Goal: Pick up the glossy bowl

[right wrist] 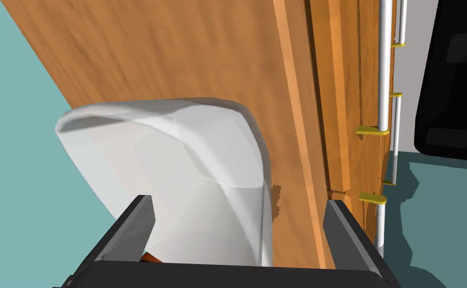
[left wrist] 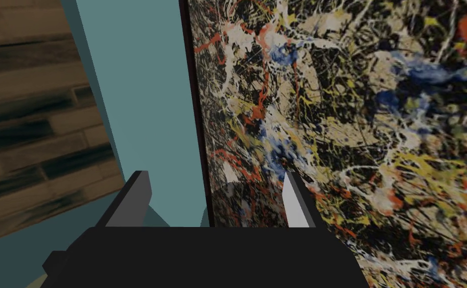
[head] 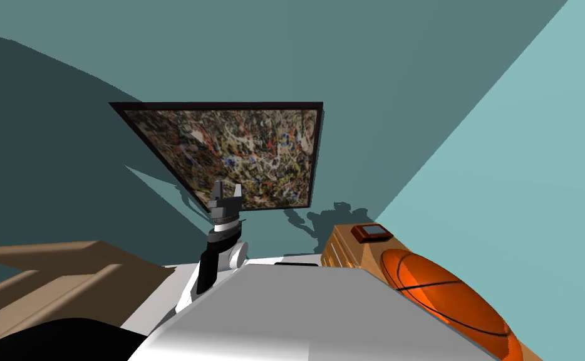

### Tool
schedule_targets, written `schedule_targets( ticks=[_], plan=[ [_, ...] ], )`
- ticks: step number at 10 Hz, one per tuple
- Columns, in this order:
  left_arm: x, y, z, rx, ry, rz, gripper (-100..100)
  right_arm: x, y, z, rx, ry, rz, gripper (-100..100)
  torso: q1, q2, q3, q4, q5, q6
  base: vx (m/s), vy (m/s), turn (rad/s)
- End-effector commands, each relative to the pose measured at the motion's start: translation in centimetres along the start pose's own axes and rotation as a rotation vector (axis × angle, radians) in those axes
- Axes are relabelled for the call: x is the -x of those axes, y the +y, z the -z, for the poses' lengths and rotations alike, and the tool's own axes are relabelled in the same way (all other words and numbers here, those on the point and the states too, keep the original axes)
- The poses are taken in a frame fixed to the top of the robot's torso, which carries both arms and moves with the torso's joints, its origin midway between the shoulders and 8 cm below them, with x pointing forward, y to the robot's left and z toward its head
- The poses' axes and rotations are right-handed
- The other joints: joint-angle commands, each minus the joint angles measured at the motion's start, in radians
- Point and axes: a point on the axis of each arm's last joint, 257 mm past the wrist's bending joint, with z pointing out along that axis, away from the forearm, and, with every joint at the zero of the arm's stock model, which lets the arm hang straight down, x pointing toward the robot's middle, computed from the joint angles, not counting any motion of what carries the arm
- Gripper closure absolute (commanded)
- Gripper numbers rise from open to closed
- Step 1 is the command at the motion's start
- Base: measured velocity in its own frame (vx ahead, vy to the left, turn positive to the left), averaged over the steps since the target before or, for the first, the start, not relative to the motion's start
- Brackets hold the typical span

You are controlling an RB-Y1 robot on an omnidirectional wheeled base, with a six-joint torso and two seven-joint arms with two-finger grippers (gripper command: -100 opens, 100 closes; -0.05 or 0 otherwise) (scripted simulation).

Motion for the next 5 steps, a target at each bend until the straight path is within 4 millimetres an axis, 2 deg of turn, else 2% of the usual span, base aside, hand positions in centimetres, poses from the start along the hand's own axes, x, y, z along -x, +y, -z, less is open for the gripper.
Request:
schedule_targets(
  ticks=[1,2,3,4,5],
  plan=[
    [0.0,0.0,0.0,0.000,0.000,0.000,0,-2.8,0.4,0.6,0.009,0.063,0.046,-100,0.000,0.000,0.000,0.000,0.000,0.000,0.136,-0.038,0.239],
    [0.0,0.0,0.0,0.000,0.000,0.000,0,-4.1,0.7,1.0,0.016,0.093,0.067,-100,0.001,0.000,0.000,0.000,0.000,0.000,0.133,-0.050,0.196],
    [0.0,0.0,0.0,0.000,0.000,0.000,0,-5.8,1.4,1.5,0.033,0.132,0.091,-100,0.000,0.000,0.000,0.000,0.000,0.000,0.133,-0.056,0.391],
    [0.0,0.0,0.0,0.000,0.000,0.000,0,-6.2,1.8,1.6,0.043,0.141,0.096,-100,0.001,0.000,0.000,0.000,0.000,0.001,0.115,-0.049,0.014],
    [0.0,0.0,0.0,0.000,0.000,0.000,0,-5.6,1.5,1.5,0.036,0.129,0.088,-100,0.001,0.001,0.000,0.000,0.000,0.001,0.048,-0.021,0.010]
  ],
)
